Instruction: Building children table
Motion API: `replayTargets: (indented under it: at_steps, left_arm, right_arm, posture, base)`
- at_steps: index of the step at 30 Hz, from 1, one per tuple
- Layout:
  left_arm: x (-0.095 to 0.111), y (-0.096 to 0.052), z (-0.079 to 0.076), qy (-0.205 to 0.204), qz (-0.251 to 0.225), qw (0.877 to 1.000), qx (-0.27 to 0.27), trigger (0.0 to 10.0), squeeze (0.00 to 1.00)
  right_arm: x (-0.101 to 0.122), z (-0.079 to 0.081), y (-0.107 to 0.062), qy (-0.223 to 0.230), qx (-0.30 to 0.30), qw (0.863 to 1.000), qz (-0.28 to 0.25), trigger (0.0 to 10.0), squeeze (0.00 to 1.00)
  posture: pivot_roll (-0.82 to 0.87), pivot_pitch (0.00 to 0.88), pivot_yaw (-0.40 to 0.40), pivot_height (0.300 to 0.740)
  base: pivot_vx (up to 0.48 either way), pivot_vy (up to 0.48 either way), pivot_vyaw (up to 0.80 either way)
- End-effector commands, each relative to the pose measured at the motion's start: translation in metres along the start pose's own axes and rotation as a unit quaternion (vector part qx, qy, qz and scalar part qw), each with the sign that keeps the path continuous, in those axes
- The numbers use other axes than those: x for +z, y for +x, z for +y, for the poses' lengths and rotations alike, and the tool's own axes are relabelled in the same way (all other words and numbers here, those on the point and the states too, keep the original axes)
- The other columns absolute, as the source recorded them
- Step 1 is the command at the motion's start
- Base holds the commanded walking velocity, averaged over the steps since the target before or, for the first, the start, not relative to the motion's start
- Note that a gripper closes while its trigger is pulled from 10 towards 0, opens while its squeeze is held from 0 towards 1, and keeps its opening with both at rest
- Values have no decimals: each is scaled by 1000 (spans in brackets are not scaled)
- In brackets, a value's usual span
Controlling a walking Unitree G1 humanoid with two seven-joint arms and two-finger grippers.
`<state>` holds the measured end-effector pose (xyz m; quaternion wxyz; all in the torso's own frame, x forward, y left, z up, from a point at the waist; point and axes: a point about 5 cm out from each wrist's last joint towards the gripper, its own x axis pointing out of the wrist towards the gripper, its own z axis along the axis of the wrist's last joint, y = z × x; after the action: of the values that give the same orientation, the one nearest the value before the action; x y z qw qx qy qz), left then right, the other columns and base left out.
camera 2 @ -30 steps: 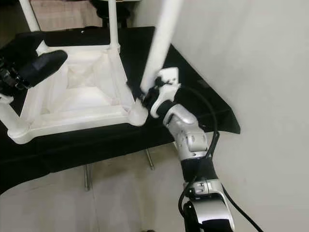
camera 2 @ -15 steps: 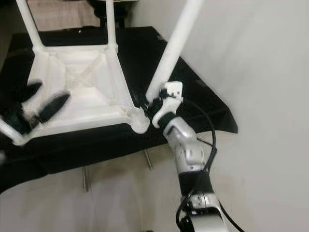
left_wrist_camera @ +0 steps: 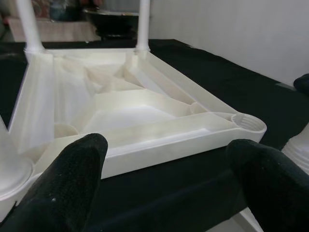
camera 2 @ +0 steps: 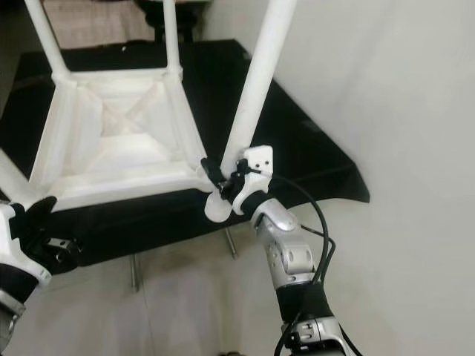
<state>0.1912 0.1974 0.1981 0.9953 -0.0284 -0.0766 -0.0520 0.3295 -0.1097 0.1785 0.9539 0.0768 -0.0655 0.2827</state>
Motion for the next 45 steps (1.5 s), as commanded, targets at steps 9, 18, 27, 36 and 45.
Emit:
replayTargets:
  at_steps: [9, 18, 27, 36, 45]
  left_arm:
    - [3, 8, -2, 1, -30, 1000, 6, 10000, 0]
    - [1, 6, -3, -3, -33, 999, 13, 10000, 0]
    - [0, 8, -3, -12, -40, 999, 13, 10000, 0]
    - [-1, 8, -3, -15, -41, 999, 11, 10000, 0]
    - [-3, 9, -3, -17, -38, 999, 7, 10000, 0]
  right_arm:
    - [0, 3, 6, 8, 15, 1000, -2, 10000, 0]
    - [1, 4, 8, 20, 20, 1000, -2, 10000, 0]
    - [1, 3, 10, 24, 23, 999, 0, 10000, 0]
    - [1, 3, 12, 25, 28, 999, 1, 10000, 0]
    - [0, 4, 12, 11, 41, 999, 7, 10000, 0]
  posture:
    - [-129, 76, -71, 740]
    - [-121, 77, -71, 740]
    - [-118, 76, -75, 740]
    - [-118, 73, -77, 740]
    - [-118, 71, -74, 740]
  base:
    - [0, 0, 0]
    - [0, -362, 0]
    - [0, 0, 0]
    - [0, 0, 0]
    - [0, 0, 267]
